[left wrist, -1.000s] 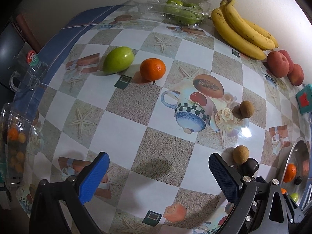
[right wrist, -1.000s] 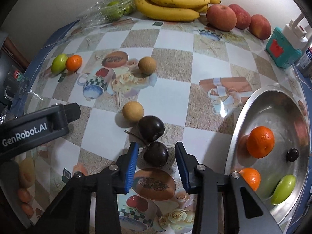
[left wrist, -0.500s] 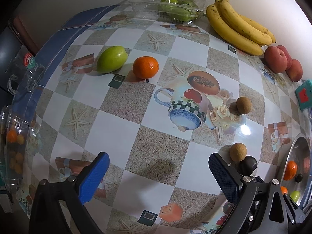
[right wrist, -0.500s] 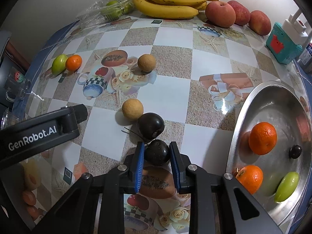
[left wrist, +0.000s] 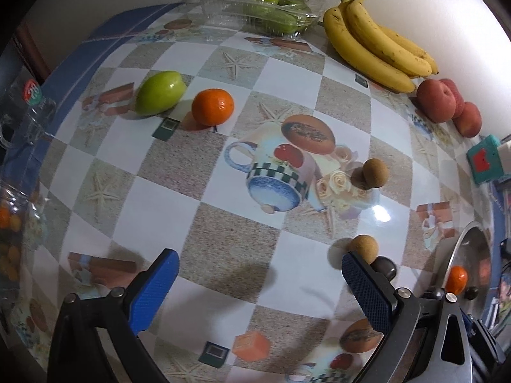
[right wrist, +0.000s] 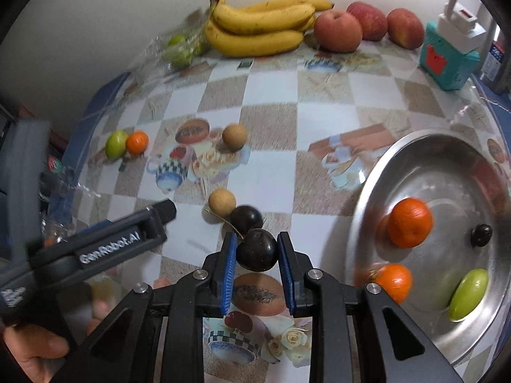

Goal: Organize fruits
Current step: 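Grasp a tan round fruit with the left gripper while the right gripper holds the plum, then carry the tan fruit and the dark plum over the steel basin, then open the left gripper to drop the tan fruit while the right gripper releases the plum, then move both open grippers back toward the fruits on the table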

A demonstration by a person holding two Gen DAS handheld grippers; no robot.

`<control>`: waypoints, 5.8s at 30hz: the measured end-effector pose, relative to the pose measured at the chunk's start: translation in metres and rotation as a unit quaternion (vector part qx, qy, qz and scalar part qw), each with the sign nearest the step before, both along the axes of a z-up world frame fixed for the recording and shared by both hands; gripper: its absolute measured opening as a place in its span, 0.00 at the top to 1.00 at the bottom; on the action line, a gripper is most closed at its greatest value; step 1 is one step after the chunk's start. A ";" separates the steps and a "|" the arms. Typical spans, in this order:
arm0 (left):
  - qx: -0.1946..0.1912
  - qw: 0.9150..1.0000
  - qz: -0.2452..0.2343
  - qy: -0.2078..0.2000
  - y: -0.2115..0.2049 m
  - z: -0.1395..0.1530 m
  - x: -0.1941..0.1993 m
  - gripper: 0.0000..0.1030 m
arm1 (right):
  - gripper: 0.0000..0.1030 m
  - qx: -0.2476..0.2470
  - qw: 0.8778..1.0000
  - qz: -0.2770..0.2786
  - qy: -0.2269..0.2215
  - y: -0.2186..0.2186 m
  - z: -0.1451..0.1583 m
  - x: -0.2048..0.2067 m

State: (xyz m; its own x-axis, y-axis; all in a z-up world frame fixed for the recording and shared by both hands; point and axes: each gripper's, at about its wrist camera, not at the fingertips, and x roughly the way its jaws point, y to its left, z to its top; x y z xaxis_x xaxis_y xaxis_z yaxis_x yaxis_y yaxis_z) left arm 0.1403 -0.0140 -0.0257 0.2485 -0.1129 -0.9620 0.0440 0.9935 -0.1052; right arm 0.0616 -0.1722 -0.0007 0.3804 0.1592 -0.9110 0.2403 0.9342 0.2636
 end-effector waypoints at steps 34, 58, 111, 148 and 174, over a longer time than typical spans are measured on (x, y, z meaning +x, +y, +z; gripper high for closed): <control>-0.121 0.990 -0.065 -0.015 -0.049 -0.013 0.000 0.66 | 0.74 0.043 0.995 -0.086 -0.013 -0.063 0.013 -0.016; -0.148 0.987 -0.056 -0.030 -0.044 0.003 -0.001 0.74 | 0.74 0.047 0.995 -0.088 -0.014 -0.066 0.011 -0.019; -0.124 0.943 -0.308 -0.016 -0.205 0.024 -0.112 0.74 | 0.74 -0.107 0.973 -0.203 -0.018 -0.175 0.011 -0.067; -0.103 0.948 -0.300 -0.013 -0.224 0.006 -0.112 0.71 | 0.67 -0.097 0.975 -0.200 0.003 -0.192 -0.017 -0.060; -0.141 0.972 -0.184 -0.041 -0.153 0.040 -0.059 0.49 | 0.65 -0.100 0.973 -0.205 -0.024 -0.179 0.025 -0.067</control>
State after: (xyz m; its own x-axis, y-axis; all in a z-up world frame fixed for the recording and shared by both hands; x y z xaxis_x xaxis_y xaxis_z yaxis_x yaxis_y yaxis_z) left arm 0.0816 -0.1667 0.0140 0.2150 -0.4657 -0.8584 0.4107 0.8406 -0.3532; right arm -0.0057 -0.3509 0.0246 0.4173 -0.1939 -0.8879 0.5956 0.7962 0.1060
